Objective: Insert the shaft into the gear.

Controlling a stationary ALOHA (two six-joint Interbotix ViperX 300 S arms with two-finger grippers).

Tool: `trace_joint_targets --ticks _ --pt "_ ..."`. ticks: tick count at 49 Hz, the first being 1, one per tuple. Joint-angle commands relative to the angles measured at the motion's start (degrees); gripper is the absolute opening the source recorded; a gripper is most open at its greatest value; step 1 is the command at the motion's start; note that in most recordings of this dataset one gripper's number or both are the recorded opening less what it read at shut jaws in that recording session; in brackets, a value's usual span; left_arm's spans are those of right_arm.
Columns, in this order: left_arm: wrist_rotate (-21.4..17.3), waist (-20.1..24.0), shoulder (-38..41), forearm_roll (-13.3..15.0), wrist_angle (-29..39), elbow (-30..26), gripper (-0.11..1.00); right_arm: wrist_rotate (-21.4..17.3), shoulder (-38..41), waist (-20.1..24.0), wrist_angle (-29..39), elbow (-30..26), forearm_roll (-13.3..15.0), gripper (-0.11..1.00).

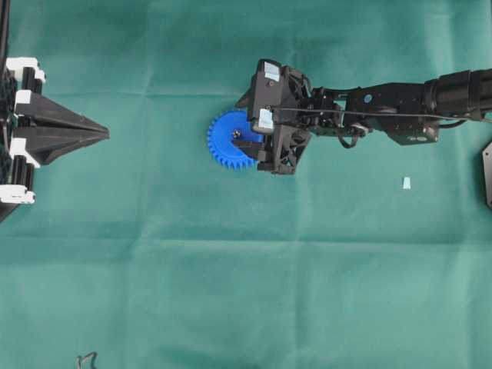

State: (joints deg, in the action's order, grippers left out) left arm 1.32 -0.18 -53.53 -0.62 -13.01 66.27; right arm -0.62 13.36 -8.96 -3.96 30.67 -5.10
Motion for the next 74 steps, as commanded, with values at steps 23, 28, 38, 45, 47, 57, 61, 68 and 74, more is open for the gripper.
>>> trace_joint_targets --ticks 23,28,38,45,47,57,61,68,74 --pt "0.09 0.00 0.26 -0.18 -0.18 -1.58 0.00 0.44 -13.80 0.62 6.33 -0.44 0.44 0.95" --pt "0.09 0.00 0.26 -0.18 -0.18 -1.58 0.00 0.35 -15.21 0.62 6.94 0.00 0.44 0.95" --pt "0.09 0.00 0.18 -0.18 -0.26 -1.58 0.00 0.35 -21.18 0.62 7.03 3.69 0.44 0.95" --pt "0.09 -0.09 0.09 -0.18 -0.26 -1.58 0.00 0.18 -27.86 0.62 6.86 7.91 0.44 0.95" --pt "0.09 0.00 0.09 -0.18 -0.26 -1.67 0.00 0.18 -29.97 0.62 6.86 9.23 0.44 0.95" --pt "0.09 0.00 -0.09 -0.18 -0.44 -1.67 0.00 0.00 -41.75 0.62 7.03 16.70 0.26 0.95" --pt "0.09 0.00 -0.18 -0.18 -0.44 -1.67 0.00 0.00 -47.20 0.62 7.82 19.51 0.18 0.95" --pt "0.09 0.00 -0.26 -0.18 -0.44 -1.67 0.00 0.09 -55.37 0.53 10.90 22.68 0.44 0.95" --pt "0.09 0.00 -0.26 -0.18 -0.44 -1.67 0.00 0.09 -61.26 0.00 13.45 24.96 0.44 0.95"
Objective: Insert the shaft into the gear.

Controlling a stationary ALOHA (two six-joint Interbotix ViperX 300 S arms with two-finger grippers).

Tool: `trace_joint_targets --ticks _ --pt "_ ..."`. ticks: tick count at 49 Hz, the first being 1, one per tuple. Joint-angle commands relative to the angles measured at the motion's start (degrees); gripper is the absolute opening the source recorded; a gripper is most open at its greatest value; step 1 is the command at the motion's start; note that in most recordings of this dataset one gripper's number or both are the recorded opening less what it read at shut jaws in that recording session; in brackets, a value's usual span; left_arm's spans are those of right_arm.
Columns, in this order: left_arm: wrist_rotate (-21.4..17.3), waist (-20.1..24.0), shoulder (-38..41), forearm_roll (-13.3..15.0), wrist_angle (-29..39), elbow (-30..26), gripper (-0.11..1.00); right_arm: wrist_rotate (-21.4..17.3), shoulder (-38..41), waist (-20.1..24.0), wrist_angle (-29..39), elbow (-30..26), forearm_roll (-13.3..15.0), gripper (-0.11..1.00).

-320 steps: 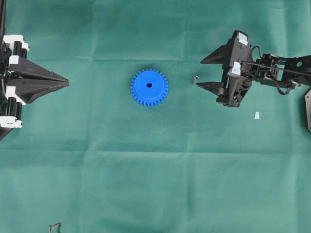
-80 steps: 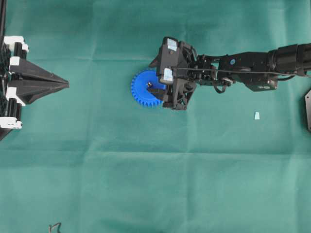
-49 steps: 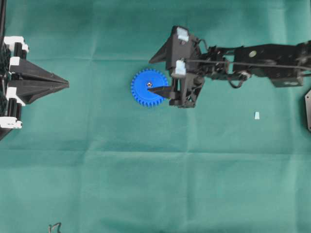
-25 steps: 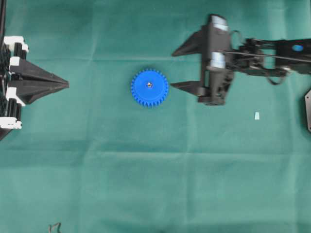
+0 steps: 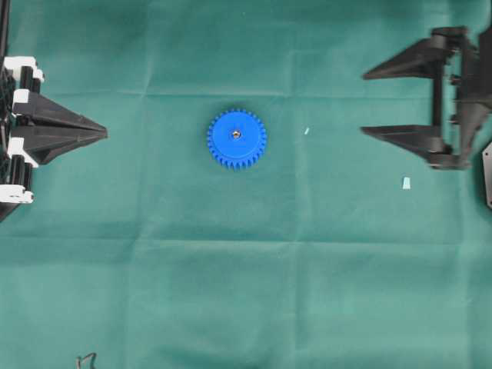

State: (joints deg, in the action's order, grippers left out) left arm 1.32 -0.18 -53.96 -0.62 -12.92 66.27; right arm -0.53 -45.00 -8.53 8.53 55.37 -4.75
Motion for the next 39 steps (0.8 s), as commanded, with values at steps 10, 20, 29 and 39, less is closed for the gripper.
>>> trace_joint_targets --ticks 10,20,29,39 --pt "0.09 0.00 0.18 -0.18 -0.35 -1.67 0.00 0.00 -9.32 -1.32 3.16 3.60 0.00 0.95" --pt "0.09 -0.09 0.26 -0.18 -0.26 -1.67 0.00 -0.09 -10.72 -1.32 3.25 5.10 -0.09 0.95" --pt "0.09 0.00 0.18 -0.18 -0.26 -1.58 0.00 -0.09 -10.02 -1.32 3.25 5.27 -0.18 0.95" --pt "0.09 0.00 0.18 -0.18 -0.26 -1.67 0.00 -0.09 -10.02 -1.32 3.25 5.36 -0.18 0.95"
